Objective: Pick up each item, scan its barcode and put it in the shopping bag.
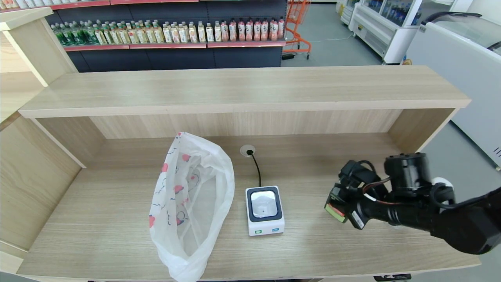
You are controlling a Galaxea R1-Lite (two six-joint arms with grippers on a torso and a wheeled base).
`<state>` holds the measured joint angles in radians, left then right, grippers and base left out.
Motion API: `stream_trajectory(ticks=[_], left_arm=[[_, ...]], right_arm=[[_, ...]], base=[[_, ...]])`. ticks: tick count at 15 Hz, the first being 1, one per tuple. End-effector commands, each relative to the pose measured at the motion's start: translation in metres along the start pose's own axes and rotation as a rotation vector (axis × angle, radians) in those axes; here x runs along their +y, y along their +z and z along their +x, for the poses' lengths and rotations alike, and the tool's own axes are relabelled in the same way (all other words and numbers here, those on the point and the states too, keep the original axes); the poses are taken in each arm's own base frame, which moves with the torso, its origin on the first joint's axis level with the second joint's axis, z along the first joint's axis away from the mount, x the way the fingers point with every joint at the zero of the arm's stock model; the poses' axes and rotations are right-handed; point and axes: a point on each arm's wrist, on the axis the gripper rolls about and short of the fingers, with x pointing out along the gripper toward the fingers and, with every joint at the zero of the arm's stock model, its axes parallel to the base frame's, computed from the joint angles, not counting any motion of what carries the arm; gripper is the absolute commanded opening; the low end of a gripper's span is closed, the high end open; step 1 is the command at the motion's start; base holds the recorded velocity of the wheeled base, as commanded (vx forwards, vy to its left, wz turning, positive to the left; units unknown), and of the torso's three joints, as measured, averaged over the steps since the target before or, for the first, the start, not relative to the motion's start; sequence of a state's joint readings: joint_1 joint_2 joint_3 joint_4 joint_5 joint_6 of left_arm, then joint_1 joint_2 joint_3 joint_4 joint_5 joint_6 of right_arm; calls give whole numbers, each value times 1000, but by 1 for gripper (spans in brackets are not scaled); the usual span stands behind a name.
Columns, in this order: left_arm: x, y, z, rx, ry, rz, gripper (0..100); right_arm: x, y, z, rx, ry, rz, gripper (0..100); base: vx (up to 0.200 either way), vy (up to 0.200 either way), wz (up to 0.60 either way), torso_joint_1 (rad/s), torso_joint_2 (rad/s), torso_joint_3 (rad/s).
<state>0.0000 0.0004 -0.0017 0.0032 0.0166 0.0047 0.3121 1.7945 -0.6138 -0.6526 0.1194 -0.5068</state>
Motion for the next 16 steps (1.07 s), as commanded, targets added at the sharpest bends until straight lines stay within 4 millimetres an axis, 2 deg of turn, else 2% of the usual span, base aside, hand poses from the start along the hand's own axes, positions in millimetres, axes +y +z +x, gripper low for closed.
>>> stream_trajectory(ticks=[1,2,4,6,7,9,10,11,14,16], left_arm=[[0,0,0,0,0,0,100],[0,0,0,0,0,0,100],[0,0,0,0,0,0,100],[0,0,0,1,0,0,100],[0,0,0,1,0,0,100],[0,0,0,0,0,0,100],[0,0,0,0,0,0,100],[0,0,0,0,0,0,100],[0,0,0,1,0,0,100],[0,0,0,1,0,0,100]], right_arm=[[-18,9,-93,-264,-224,-7,0],[-10,9,-114,-330,-186,-37,0],[0,12,-118,-431,-89,-292,0],[6,14,-118,-628,94,-599,0],[8,10,-111,-720,169,-784,0],[16,0,-92,-804,202,-1113,0],[29,-4,-83,-828,261,-1217,0],[40,-11,-76,-839,329,-1285,0],[42,-11,-57,-888,308,-1469,0],[42,-12,-59,-923,255,-1583,0]], base=[[0,0,0,0,0,0],[0,0,0,0,0,0],[0,0,0,0,0,0],[0,0,0,0,0,0],[0,0,0,0,0,0],[0,0,0,0,0,0],[0,0,0,0,0,0],[0,0,0,0,0,0],[0,0,0,0,0,0],[0,0,0,0,0,0]])
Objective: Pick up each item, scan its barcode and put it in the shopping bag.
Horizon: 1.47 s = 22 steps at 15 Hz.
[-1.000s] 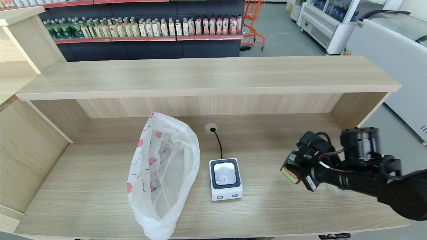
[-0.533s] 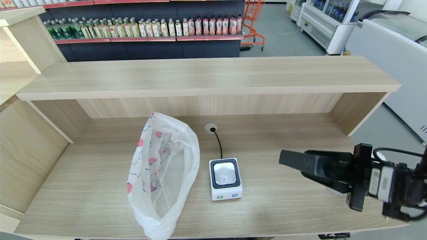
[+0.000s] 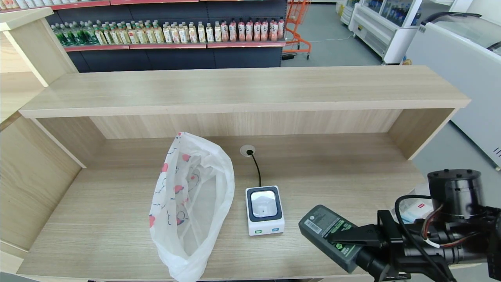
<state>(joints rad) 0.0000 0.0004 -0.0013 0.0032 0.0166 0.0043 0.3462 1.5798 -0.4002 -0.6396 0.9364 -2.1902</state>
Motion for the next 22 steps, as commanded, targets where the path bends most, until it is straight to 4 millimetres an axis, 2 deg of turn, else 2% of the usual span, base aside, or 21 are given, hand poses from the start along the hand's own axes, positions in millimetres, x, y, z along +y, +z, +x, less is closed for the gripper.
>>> stream_trajectory(ticks=[1,3,5,7,9,11,13,18,22], left_arm=[[0,0,0,-1,0,0,100],[0,0,0,-1,0,0,100],[0,0,0,-1,0,0,100],[0,0,0,1,0,0,100],[0,0,0,-1,0,0,100],[0,0,0,-1,0,0,100],[0,0,0,-1,0,0,100],[0,0,0,-1,0,0,100],[0,0,0,-1,0,0,100]], right_arm=[[6,0,4,-16,16,-48,0],[1,-1,2,-10,-1,-92,0],[-16,-12,3,-65,-105,-166,0],[-21,-14,14,-179,-189,-212,0],[-30,-12,28,-207,-238,-323,0],[-20,-6,44,-262,-241,-349,0],[-14,-7,52,-276,-247,-384,0],[-7,-12,58,-265,-256,-483,0],[-9,-18,64,-251,-276,-533,0]], base=[[0,0,0,0,0,0],[0,0,0,0,0,0],[0,0,0,0,0,0],[0,0,0,0,0,0],[0,0,0,0,0,0],[0,0,0,0,0,0],[0,0,0,0,0,0],[0,0,0,0,0,0],[0,0,0,0,0,0]])
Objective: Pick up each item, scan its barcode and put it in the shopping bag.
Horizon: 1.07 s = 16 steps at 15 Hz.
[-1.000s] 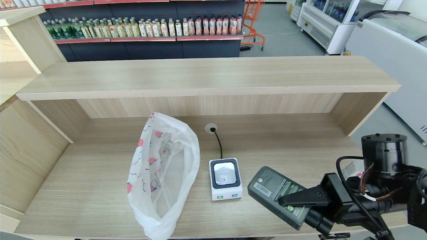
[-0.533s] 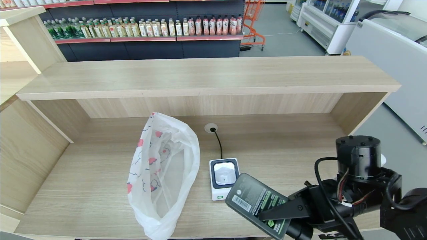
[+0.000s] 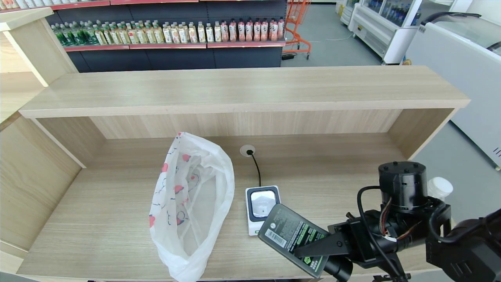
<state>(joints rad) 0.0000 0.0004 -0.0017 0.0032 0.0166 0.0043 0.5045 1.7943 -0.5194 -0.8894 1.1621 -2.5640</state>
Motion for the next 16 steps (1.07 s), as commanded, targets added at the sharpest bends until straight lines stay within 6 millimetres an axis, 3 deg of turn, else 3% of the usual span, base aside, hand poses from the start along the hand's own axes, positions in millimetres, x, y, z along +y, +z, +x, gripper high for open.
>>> stream_trajectory(ticks=[1,5,14,16], left_arm=[[0,0,0,0,0,0,100],[0,0,0,0,0,0,100],[0,0,0,0,0,0,100],[0,0,0,1,0,0,100]], right_arm=[[3,-1,2,-2,-1,1,0],[12,2,5,-16,2,28,0],[11,2,6,-17,2,30,0],[3,-1,6,-14,-8,142,0]], base=[[0,0,0,0,0,0],[0,0,0,0,0,0],[0,0,0,0,0,0],[0,0,0,0,0,0]])
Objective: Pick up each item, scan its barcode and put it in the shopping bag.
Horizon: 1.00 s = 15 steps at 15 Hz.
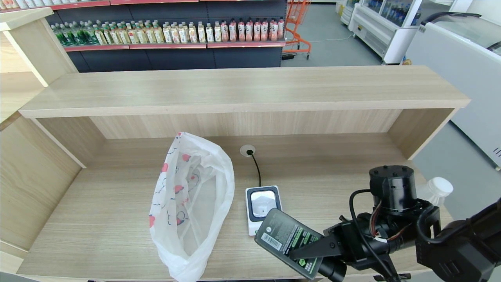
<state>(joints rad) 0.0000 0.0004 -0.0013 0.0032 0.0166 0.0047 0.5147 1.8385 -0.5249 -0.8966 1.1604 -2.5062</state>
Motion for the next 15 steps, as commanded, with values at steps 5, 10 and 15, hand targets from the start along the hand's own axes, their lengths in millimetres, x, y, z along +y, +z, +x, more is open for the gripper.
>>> stream_trajectory(ticks=[5,10,15], left_arm=[[0,0,0,-1,0,0,100],[0,0,0,-1,0,0,100],[0,0,0,-1,0,0,100]], right_arm=[[-151,4,-131,937,-78,587,0],[-118,31,-156,1417,-350,1322,0],[-116,15,-102,953,-870,2382,0]], base=[[0,0,0,0,0,0],[0,0,0,0,0,0],[0,0,0,0,0,0]])
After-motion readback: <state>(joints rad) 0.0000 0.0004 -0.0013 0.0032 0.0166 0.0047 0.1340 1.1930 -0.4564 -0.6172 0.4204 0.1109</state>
